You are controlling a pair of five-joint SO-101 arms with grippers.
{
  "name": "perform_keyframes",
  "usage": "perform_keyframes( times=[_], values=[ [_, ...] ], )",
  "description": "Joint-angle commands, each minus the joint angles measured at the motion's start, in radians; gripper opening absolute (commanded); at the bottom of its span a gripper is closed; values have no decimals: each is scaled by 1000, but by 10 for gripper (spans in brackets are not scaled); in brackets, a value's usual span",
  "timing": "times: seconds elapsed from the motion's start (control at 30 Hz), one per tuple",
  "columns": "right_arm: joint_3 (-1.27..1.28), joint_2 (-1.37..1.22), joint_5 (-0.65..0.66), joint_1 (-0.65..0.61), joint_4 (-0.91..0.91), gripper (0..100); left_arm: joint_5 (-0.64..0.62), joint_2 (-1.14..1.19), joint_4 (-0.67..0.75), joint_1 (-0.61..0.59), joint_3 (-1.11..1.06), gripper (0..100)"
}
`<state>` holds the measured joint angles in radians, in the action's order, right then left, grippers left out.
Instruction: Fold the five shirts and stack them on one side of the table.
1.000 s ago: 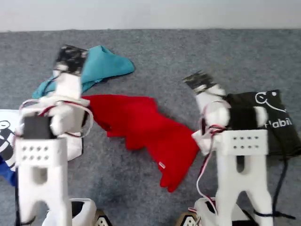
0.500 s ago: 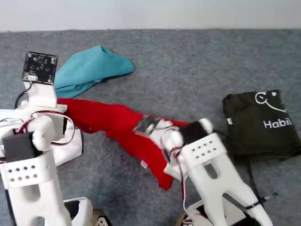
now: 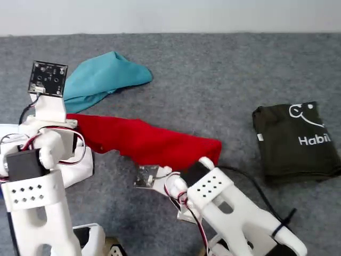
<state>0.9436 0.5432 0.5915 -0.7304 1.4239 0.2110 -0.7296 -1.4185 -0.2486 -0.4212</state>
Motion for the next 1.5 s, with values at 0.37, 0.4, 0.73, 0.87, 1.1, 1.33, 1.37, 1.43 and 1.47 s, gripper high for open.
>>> perform_keyframes(
  times=[0.37,0.4,0.73,0.87,1.1,1.33,1.37,1.43,1.47],
  values=[
    [135,18,20,-13,-189,240,5,-23,14,-8,2,10],
    [149,18,21,-19,-213,238,5,-23,14,-8,2,10],
    [270,18,23,-76,-394,134,5,-26,-14,-8,2,11],
    [270,19,23,-71,-389,72,5,-25,-14,-8,2,11],
    [137,28,91,84,-232,67,5,-23,-14,-6,2,11],
    [-97,28,127,259,-94,8,5,-26,-14,-6,2,11],
    [-129,28,126,275,-84,9,5,-26,-14,-6,2,11],
    [-192,28,124,311,-68,10,5,-28,-14,-6,2,11],
    [-222,28,123,328,-62,10,3,-29,-14,-6,2,11]
  ],
)
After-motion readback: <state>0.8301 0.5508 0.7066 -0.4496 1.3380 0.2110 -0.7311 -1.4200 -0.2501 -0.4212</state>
